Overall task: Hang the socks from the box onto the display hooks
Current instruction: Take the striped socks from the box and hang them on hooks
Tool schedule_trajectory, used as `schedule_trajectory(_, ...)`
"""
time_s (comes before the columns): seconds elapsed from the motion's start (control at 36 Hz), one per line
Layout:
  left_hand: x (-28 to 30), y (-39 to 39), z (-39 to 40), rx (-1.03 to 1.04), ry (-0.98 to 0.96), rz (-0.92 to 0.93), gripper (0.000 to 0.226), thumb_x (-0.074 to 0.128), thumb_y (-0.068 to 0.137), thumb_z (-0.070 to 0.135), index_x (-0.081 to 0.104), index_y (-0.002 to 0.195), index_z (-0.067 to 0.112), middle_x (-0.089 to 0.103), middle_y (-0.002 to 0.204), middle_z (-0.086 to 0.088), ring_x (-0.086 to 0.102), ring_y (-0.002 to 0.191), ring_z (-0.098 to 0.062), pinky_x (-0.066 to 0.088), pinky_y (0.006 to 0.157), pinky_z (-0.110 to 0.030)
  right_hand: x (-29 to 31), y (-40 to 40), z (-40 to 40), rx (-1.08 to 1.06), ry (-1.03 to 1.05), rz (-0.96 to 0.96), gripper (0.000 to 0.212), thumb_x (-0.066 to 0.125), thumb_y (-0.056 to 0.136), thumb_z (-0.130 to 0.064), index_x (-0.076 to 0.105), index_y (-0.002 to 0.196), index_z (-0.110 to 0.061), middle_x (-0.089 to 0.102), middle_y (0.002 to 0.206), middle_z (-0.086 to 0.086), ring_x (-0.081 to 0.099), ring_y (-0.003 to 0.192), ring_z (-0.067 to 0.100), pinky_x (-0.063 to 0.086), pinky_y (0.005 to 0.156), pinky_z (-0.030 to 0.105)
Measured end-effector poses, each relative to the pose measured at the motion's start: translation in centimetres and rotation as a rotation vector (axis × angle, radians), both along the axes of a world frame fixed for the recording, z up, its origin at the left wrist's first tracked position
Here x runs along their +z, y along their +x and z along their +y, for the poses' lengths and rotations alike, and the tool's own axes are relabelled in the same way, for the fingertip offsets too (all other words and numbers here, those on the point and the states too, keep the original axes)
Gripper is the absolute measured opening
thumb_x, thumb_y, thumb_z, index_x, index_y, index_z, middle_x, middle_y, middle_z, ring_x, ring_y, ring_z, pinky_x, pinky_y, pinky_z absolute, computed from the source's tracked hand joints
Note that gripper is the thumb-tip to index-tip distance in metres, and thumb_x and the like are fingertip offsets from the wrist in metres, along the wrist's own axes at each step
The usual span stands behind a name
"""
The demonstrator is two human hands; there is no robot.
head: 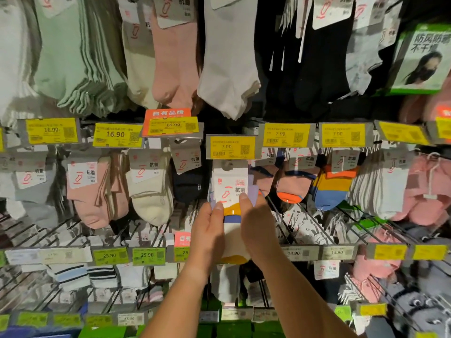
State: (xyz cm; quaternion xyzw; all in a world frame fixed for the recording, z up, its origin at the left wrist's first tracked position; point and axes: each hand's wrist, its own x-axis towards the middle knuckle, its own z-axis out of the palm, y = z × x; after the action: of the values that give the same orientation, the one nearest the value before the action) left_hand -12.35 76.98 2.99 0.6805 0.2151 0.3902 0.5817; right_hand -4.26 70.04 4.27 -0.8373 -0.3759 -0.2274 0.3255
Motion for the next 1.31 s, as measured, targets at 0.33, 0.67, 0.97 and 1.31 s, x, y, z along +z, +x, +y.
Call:
schedule_trajectory(0.33, 2.1, 1.9, 1.6, 0.115, 0.186, 0.264, 0.037, 0.038, 0.107, 0.041, 0.056, 0.094, 0.012, 0.061, 0.090, -0.003, 0.054, 0.086, -0.024, 0.033, 0.067, -0.035, 0.4, 2.3, 1.7, 0.020, 0.056, 0.067, 0.023, 0.068, 0.056, 0.009, 0.074, 0.078, 0.006, 0.055, 0.054, 0.020, 0.052, 0.037, 0.029, 0.041, 0.034, 0.021)
schedule_trajectory(0.67, -1.7, -1.2, 2.8, 0.210, 0.264, 0.294, 0.028, 0.050, 0.102, 0.036, 0.055, 0.082, 0.017, 0.063, 0.079, -0.002, 0.059, 0.079, -0.023, 0.042, 0.069, -0.037, -3.0, 1.7, -1.4, 0.044, 0.529, 0.742, 0.025, 0.046, 0.091, -0.019, 0.053, 0.067, -0.023, 0.054, 0.067, -0.005, 0.050, 0.067, 0.020, 0.034, 0.058, 0.033)
schedule_trajectory(0.97, 1.0, 3.2, 3.8, -0.281, -0.647, -0.036, 0.054, 0.035, 0.103, 0.056, 0.062, 0.134, 0.021, 0.071, 0.122, -0.013, 0.067, 0.112, -0.037, 0.049, 0.103, -0.055, -1.1, 4.2, 3.5, 0.251, 0.715, 1.516, 0.069, 0.043, 0.081, -0.083, 0.070, 0.115, -0.030, 0.076, 0.104, 0.006, 0.074, 0.087, 0.034, 0.054, 0.089, 0.061)
schedule_trajectory(1.31, 3.8, 6.0, 6.8, -0.391, -0.726, 0.031, 0.051, 0.034, 0.105, 0.045, 0.069, 0.102, 0.009, 0.077, 0.086, -0.016, 0.075, 0.067, -0.027, 0.057, 0.060, -0.032, 1.4, 8.2, 4.2, 0.332, 0.633, 1.409, 0.043, 0.047, 0.097, -0.022, 0.053, 0.135, 0.000, 0.058, 0.135, 0.023, 0.056, 0.123, 0.041, 0.046, 0.103, 0.049)
